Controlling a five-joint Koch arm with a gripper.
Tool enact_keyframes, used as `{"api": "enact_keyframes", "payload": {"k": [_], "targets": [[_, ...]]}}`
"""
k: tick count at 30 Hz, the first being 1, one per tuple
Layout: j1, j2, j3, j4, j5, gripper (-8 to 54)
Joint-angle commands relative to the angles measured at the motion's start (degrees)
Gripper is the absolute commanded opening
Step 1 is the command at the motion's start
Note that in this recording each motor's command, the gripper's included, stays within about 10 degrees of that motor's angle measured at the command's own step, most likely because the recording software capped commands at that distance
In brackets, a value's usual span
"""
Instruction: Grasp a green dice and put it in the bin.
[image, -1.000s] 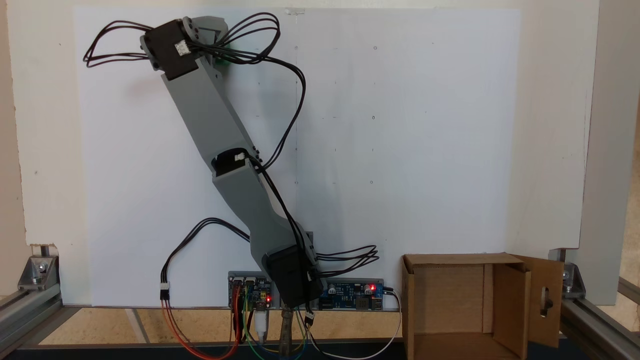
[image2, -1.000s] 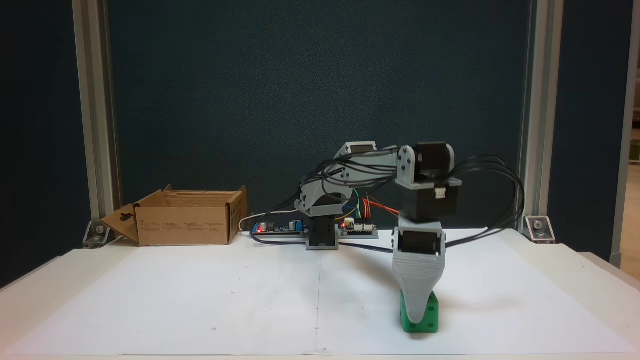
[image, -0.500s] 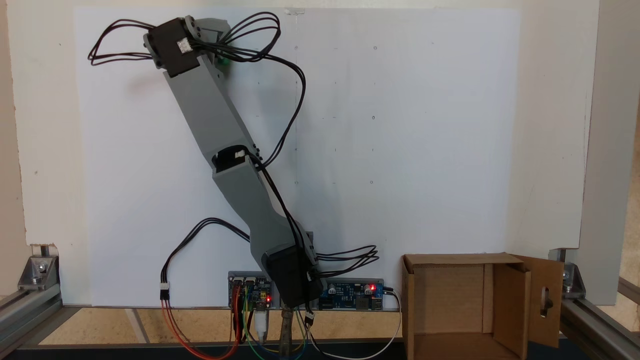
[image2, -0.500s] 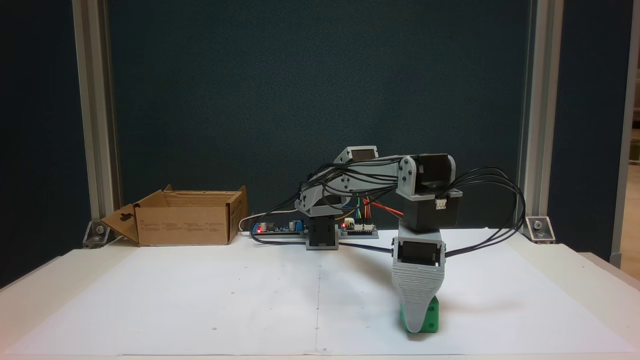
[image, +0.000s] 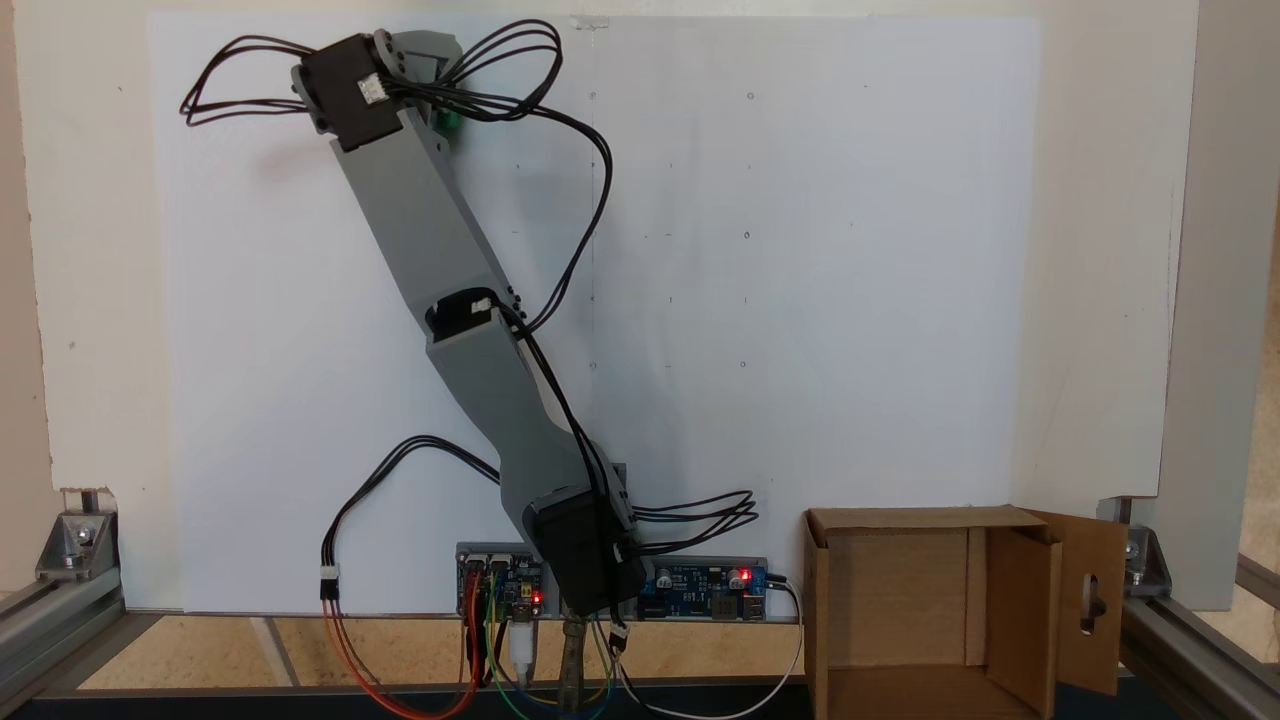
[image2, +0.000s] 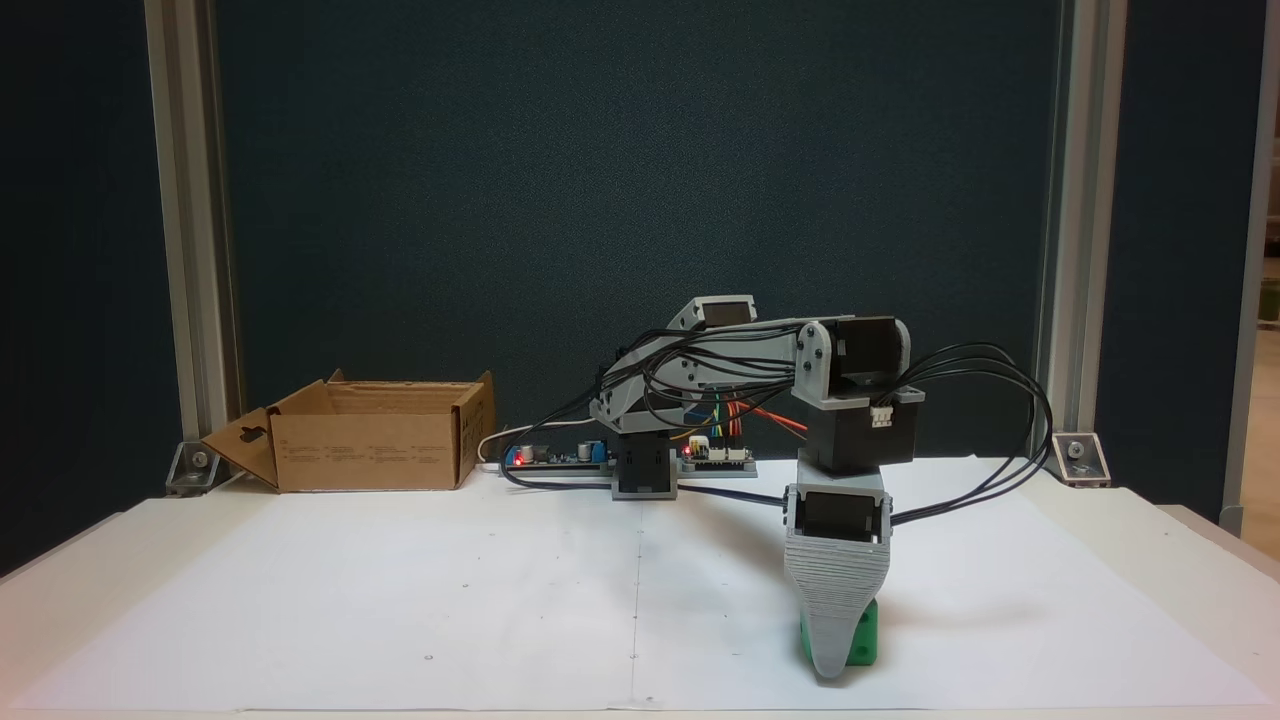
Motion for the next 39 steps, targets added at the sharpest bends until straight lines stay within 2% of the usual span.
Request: {"api": "enact_keyframes", "payload": {"k": [1, 9, 11, 16, 20, 23, 24, 35, 39], "targets": [[0.0, 1.0, -3.7, 0.0, 3.4, 40.5], [0.1, 1.0, -3.7, -0.2, 3.3, 40.0], [0.1, 1.0, -3.7, -0.2, 3.3, 36.2], [0.2, 1.1, -3.7, -0.2, 3.4, 34.8], [0.2, 1.0, -3.7, -0.3, 3.3, 23.6], [0.2, 1.1, -3.7, -0.2, 3.3, 12.6], [0.2, 1.1, -3.7, -0.2, 3.4, 11.6], [-0.5, 1.1, -3.7, 4.0, 3.4, 11.6], [-3.0, 5.5, -3.7, 10.5, 3.5, 11.6]]}}
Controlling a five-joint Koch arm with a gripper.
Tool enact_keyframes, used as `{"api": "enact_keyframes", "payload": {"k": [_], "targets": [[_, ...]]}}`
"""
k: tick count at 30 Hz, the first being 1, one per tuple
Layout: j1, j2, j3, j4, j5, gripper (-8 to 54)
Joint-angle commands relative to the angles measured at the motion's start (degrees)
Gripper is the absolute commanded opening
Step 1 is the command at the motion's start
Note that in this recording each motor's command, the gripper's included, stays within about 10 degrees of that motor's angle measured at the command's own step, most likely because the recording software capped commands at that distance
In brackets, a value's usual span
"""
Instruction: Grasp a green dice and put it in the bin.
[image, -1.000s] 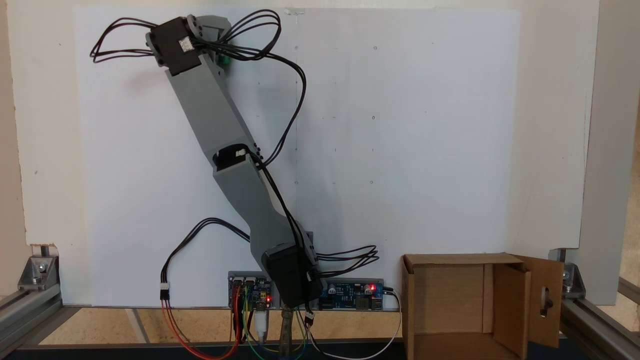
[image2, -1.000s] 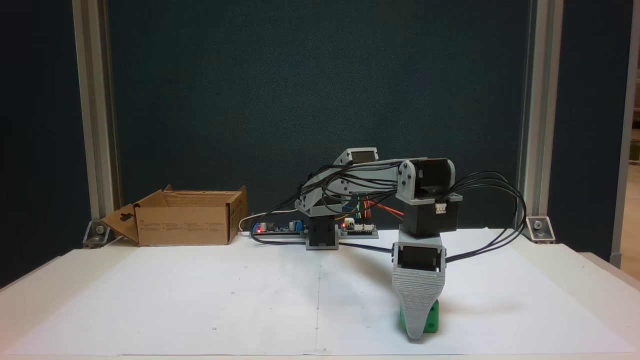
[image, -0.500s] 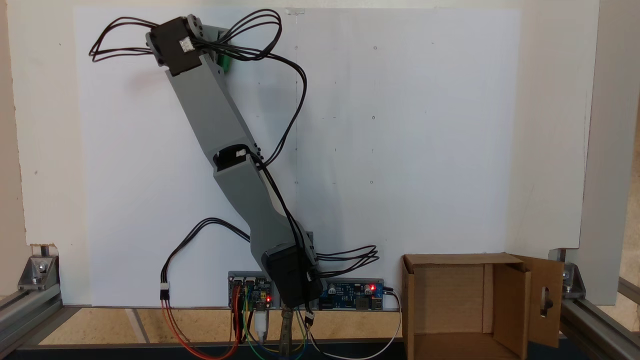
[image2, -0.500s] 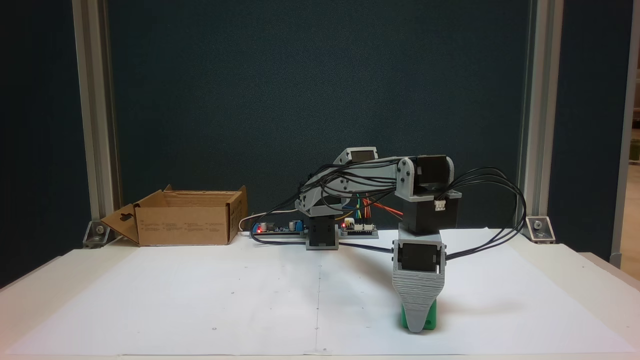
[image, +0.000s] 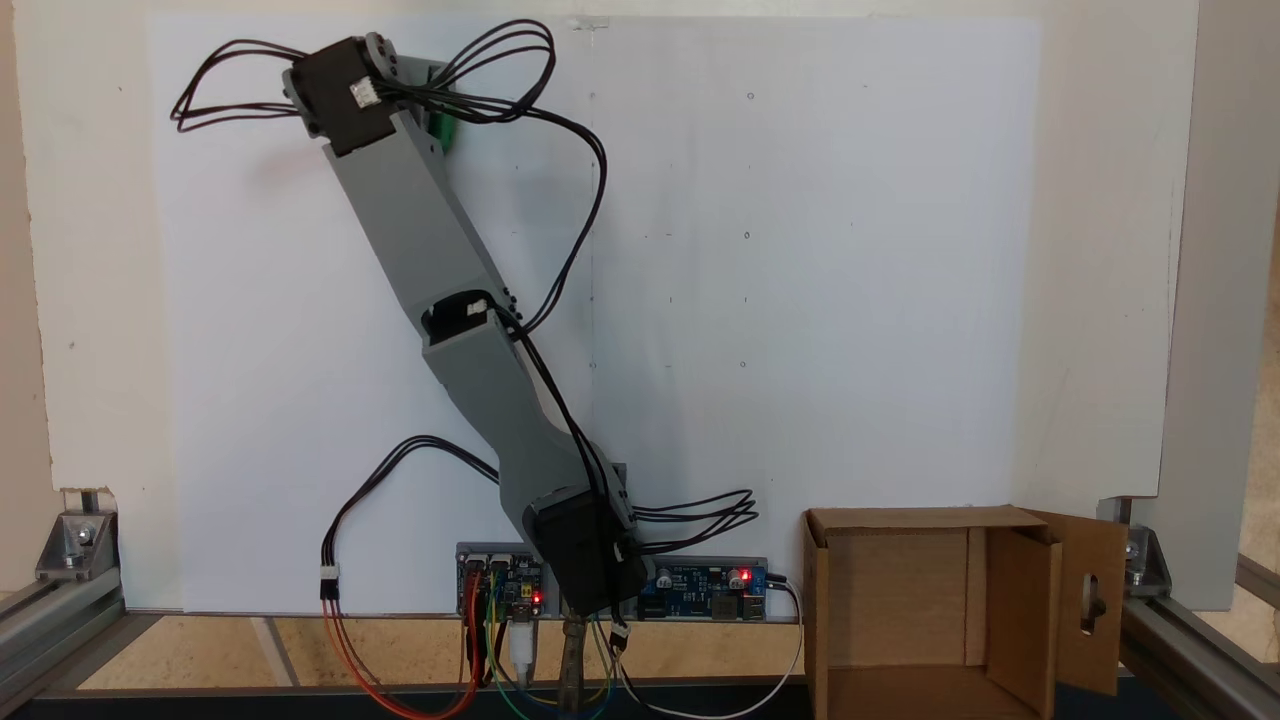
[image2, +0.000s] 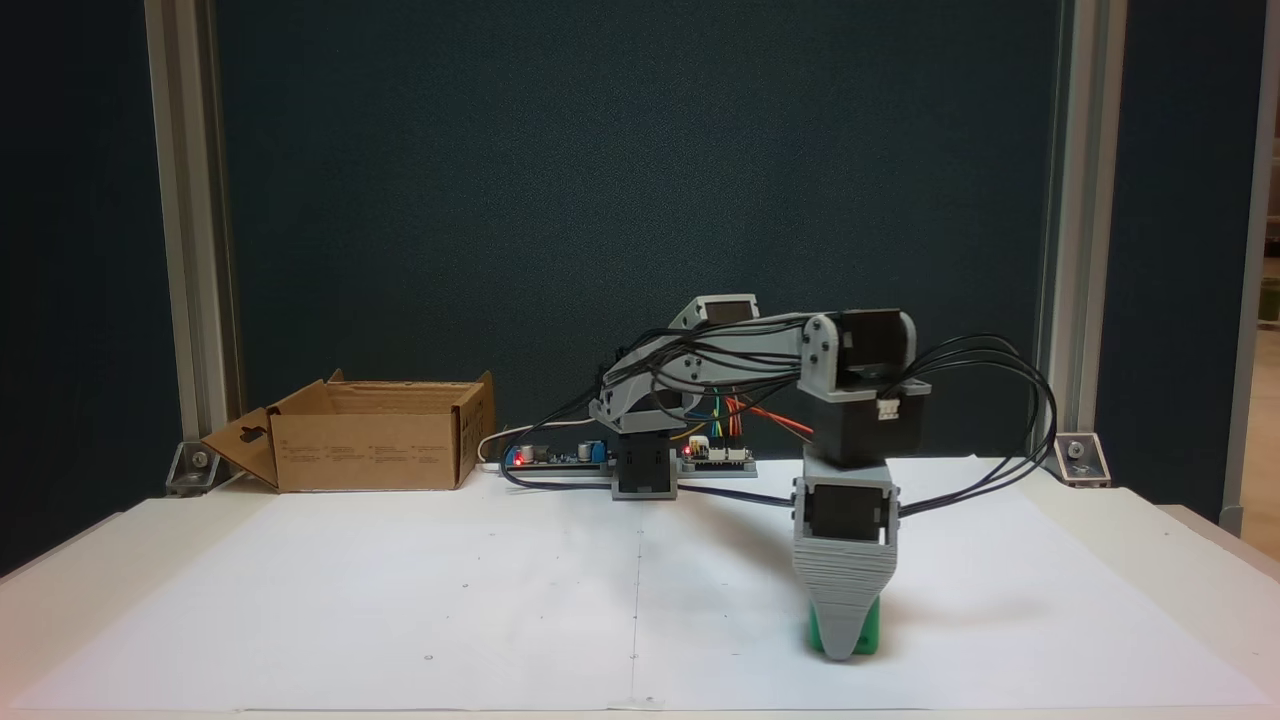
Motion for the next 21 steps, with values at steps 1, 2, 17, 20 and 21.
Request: {"api": "enact_keyframes", "payload": {"k": [1, 2, 17, 20, 21], "targets": [[-1.9, 6.2, -2.9, 9.8, 3.5, 11.6], [-2.6, 7.4, -2.9, 10.4, 3.6, 11.6], [-7.8, 27.9, -2.9, 11.1, 3.7, 11.6], [-7.9, 27.9, -2.6, 11.1, 3.6, 11.6], [-7.6, 27.9, -2.5, 11.2, 3.6, 11.6]]}}
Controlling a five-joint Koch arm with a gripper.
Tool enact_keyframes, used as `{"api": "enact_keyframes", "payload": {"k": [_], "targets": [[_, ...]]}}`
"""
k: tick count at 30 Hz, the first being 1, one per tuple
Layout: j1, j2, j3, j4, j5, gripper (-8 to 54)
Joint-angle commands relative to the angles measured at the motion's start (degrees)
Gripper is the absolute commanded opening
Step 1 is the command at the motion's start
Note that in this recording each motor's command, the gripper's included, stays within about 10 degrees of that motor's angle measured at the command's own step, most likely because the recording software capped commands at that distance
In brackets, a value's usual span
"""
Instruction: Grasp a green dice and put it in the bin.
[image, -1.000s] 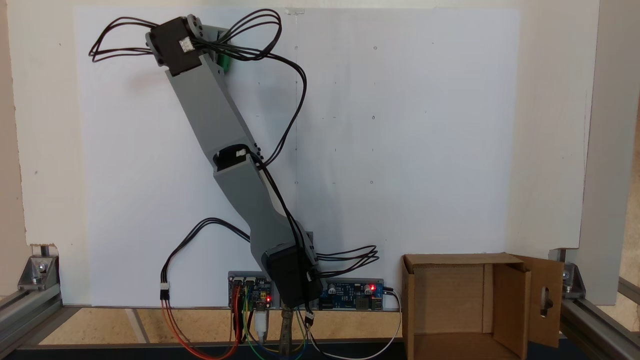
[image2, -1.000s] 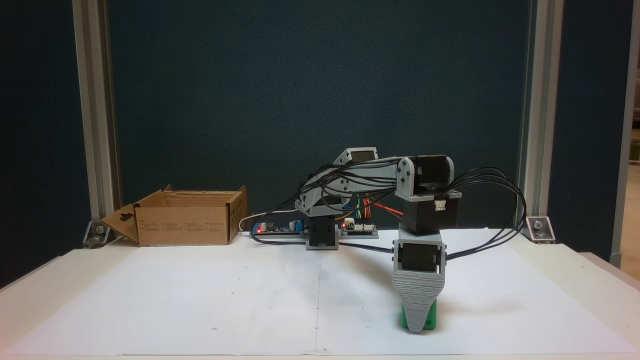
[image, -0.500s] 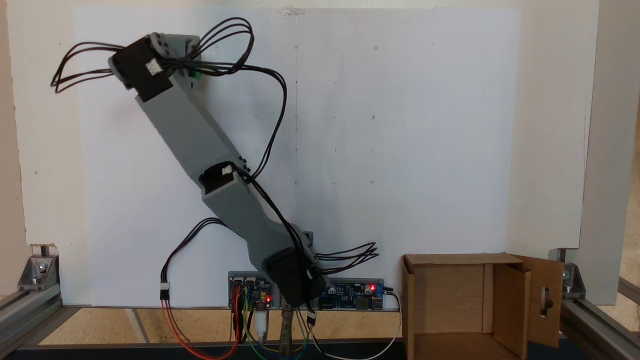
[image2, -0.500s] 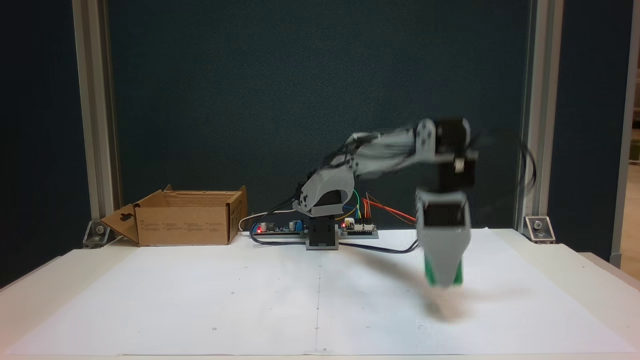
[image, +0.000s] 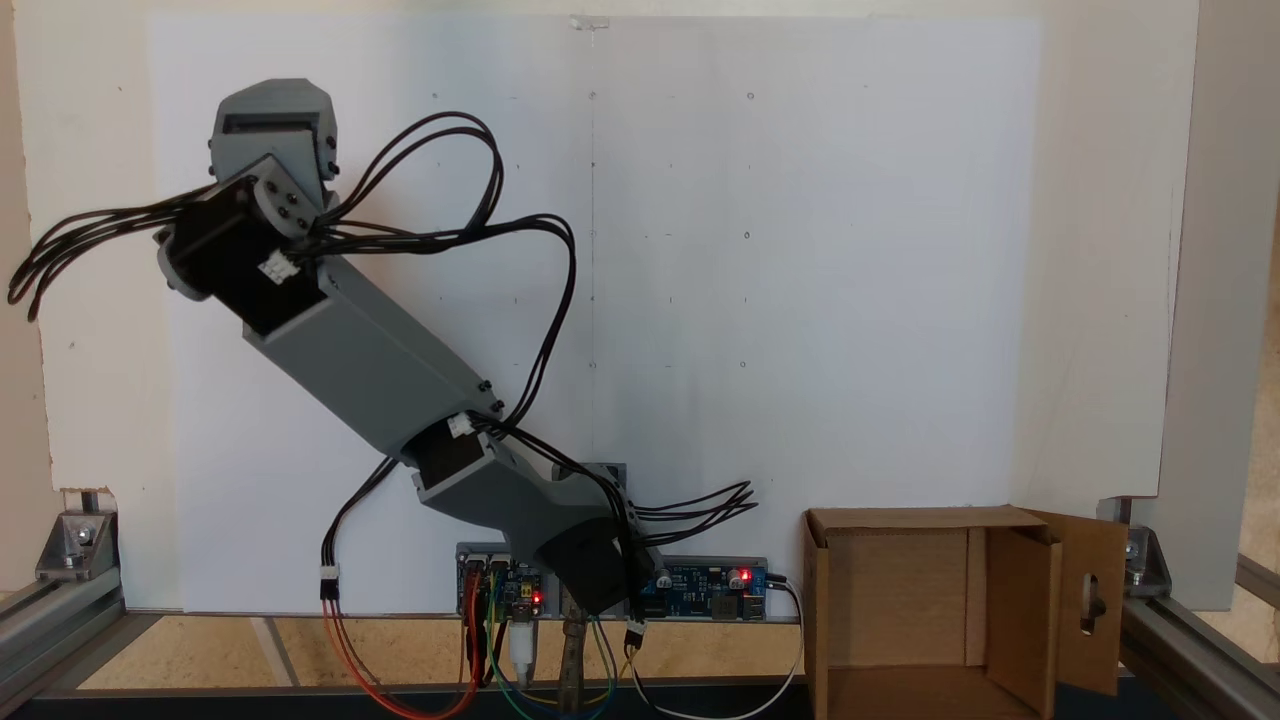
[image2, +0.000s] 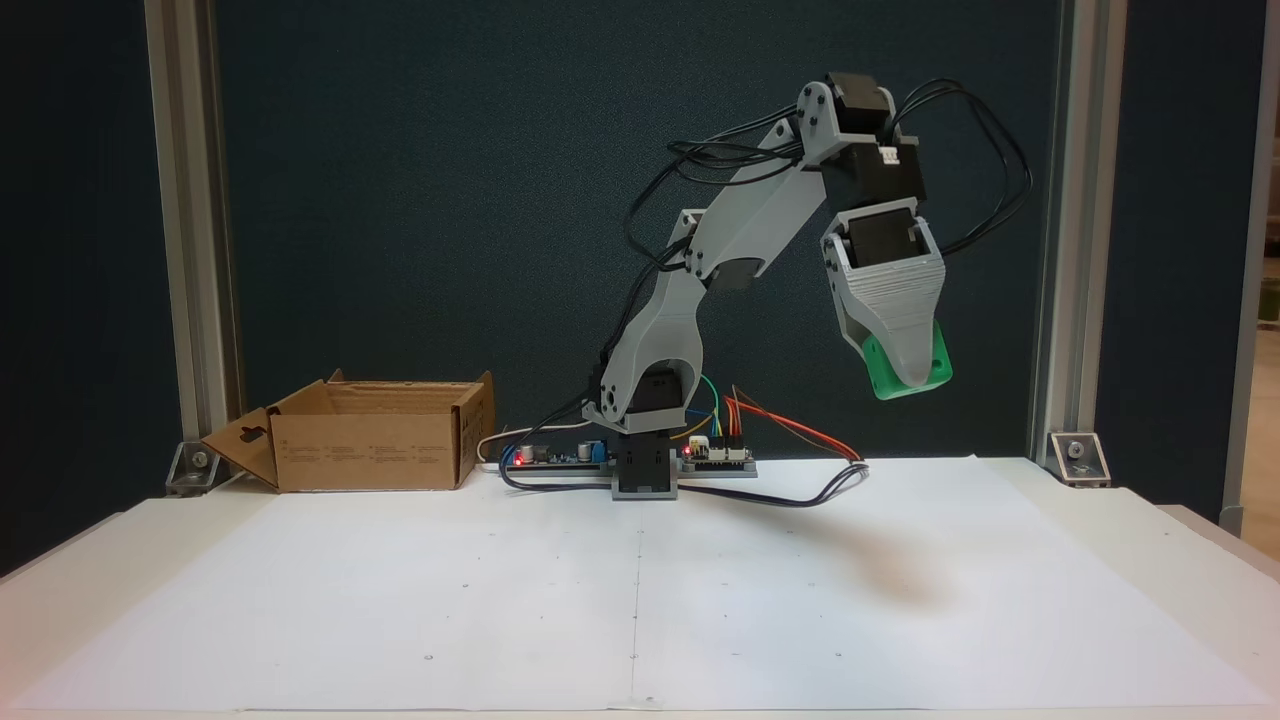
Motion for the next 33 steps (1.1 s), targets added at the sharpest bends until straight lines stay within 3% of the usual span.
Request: {"api": "enact_keyframes", "payload": {"k": [1, 4, 20, 33], "targets": [[0.5, 2.6, -2.5, 10.0, 3.6, 11.6], [7.0, 5.8, 0.5, 10.0, 2.5, 11.5], [62.6, 15.7, 3.0, 7.6, -28.7, 11.6], [104.9, 16.9, 2.7, 7.6, -39.3, 11.6]]}}
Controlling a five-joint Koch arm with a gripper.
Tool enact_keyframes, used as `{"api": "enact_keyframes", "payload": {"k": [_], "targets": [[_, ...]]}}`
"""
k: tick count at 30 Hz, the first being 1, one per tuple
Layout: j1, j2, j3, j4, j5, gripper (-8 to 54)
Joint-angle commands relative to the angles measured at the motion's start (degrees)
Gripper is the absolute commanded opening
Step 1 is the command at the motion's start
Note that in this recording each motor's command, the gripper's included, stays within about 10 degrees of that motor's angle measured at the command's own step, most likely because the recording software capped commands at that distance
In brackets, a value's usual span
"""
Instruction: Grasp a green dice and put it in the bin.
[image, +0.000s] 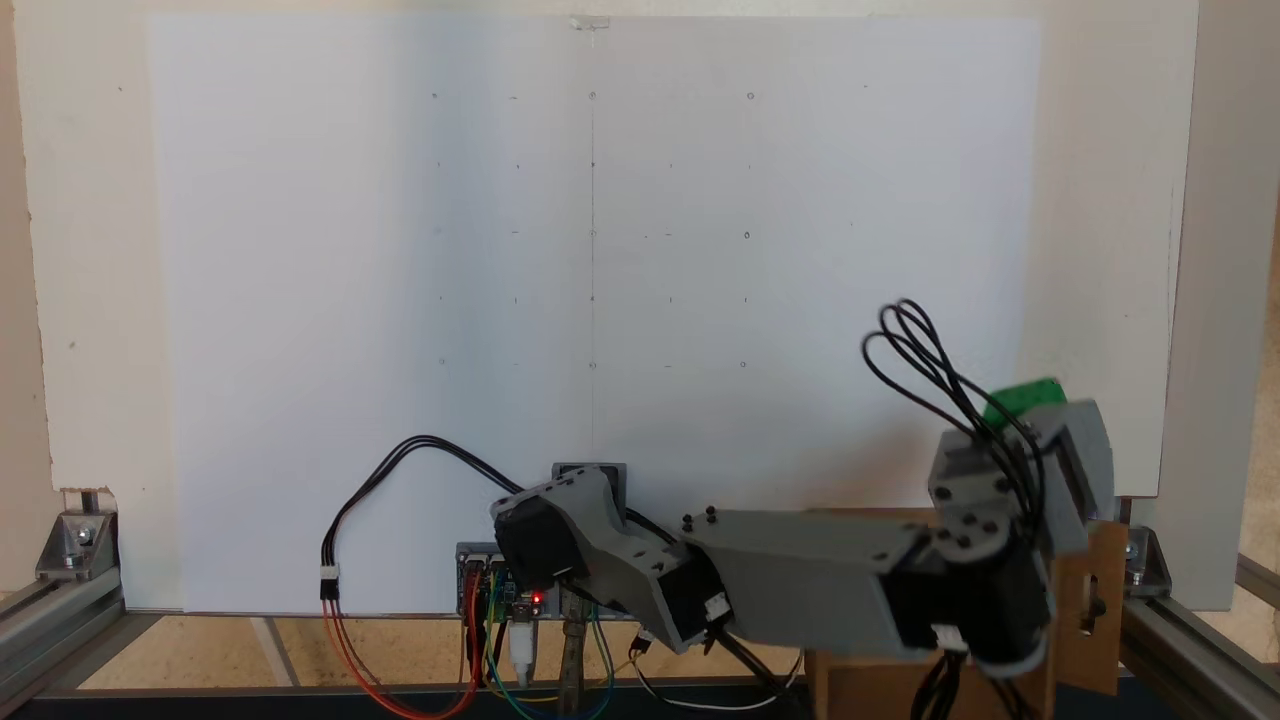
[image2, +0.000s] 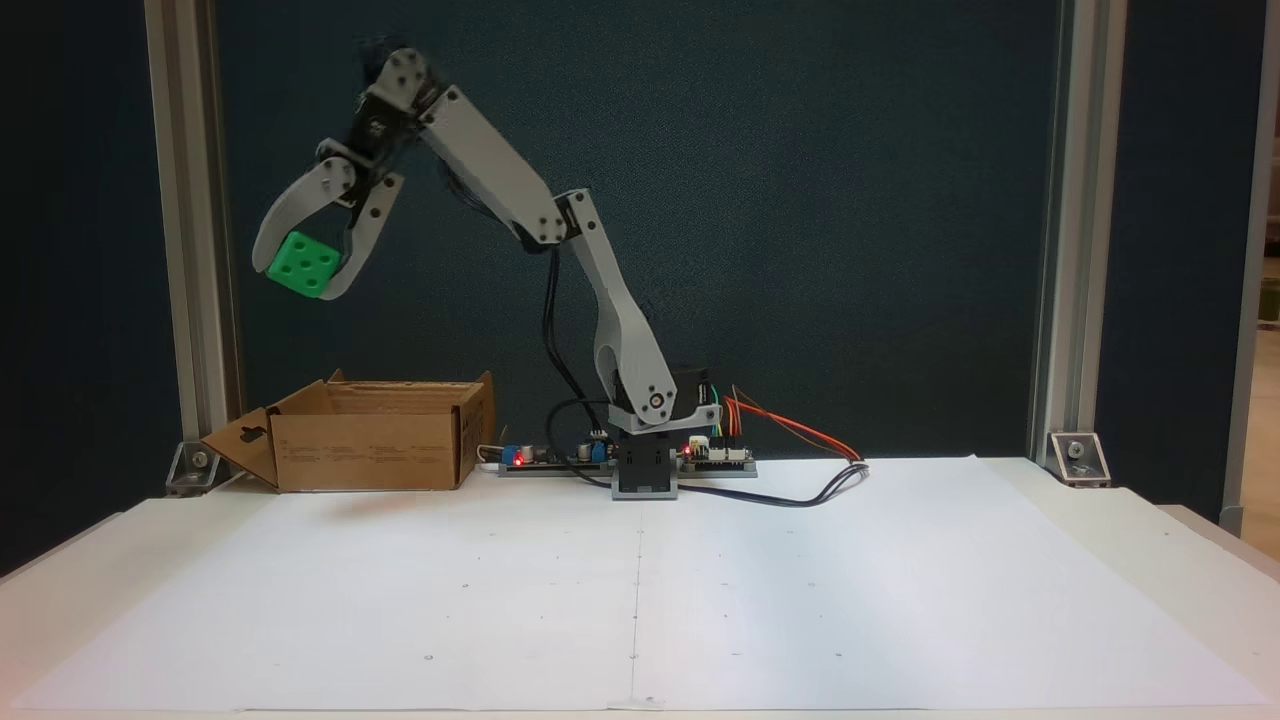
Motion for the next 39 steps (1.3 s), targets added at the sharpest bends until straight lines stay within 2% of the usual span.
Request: {"api": "enact_keyframes", "payload": {"k": [1, 9, 15, 18, 26, 37, 38, 39], "targets": [[6.0, 2.3, -1.9, 7.6, -5.8, 11.6], [24.4, -3.3, -1.9, 8.1, -16.6, 11.5], [33.4, -11.0, -1.5, 8.1, -25.6, 11.6], [36.7, -11.3, 3.8, 6.7, -29.4, 11.6], [39.6, -9.7, 29.4, -6.4, -30.8, 11.5], [40.5, -6.3, 35.3, -14.2, -31.0, 11.6], [40.6, -6.3, 35.7, -14.2, -31.0, 17.1], [40.7, -6.4, 36.7, -14.1, -30.9, 27.6]]}}
